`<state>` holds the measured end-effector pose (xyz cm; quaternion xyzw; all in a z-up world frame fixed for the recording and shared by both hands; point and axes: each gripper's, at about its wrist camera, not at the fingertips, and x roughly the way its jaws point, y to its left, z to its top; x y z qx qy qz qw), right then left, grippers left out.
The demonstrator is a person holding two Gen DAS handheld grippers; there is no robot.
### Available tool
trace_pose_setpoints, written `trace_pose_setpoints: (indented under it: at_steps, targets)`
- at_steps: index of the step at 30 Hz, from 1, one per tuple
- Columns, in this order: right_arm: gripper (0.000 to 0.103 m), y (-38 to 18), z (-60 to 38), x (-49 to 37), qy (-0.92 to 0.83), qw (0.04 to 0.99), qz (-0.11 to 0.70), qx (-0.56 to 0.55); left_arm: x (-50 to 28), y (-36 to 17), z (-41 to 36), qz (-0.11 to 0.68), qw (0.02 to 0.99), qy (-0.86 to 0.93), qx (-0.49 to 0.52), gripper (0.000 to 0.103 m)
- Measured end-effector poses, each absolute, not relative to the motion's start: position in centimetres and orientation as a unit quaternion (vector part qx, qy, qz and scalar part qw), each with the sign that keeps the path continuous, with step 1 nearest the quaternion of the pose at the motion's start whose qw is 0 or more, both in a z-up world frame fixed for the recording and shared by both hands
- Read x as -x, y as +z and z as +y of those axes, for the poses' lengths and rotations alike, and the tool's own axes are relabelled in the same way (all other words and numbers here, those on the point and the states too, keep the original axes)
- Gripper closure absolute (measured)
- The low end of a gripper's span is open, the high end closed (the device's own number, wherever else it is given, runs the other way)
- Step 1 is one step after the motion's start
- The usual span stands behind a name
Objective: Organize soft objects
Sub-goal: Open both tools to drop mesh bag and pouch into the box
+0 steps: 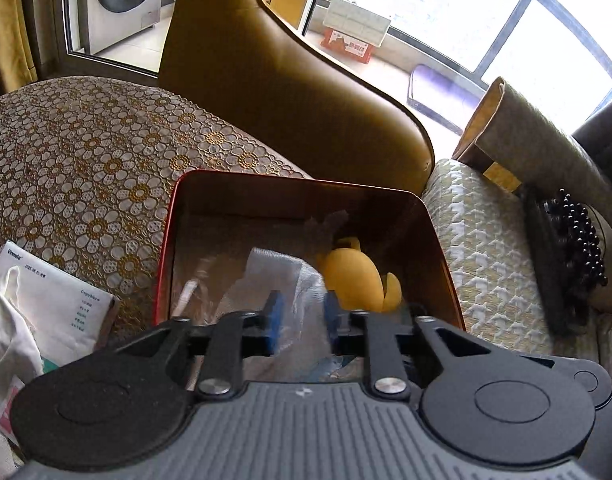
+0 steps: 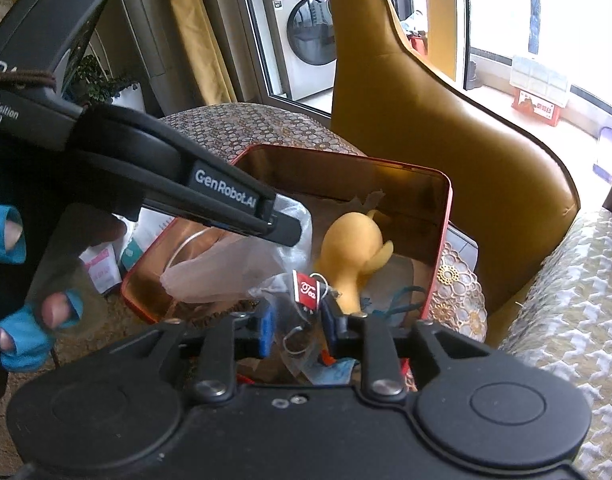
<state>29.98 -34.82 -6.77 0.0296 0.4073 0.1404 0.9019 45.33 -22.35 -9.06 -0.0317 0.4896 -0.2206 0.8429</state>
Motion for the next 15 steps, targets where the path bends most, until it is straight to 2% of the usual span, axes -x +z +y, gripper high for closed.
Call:
trace_pose_setpoints:
  at_steps: [2,8,15]
  targets:
    - [0.072,-6.8,-34.7,-29.8,0.14,0.902,0.408,-0.03,-45.1,-9.0,-22.4,0.487,0.844,-0.222,0.028,0.045]
    - [0.067,-6.5,-34.7,-29.0,0.136,0.903,0.408,-0.027,-44.4,-8.5,-22.3,0.478,0.849,-0.225,0.02,0.043]
    - [0.052,-5.6,-34.7,-28.3,0.131,0.906,0.401,-0.022,-43.0,-7.3,-21.8,0.469,0.853,-0.227,0.017,0.042]
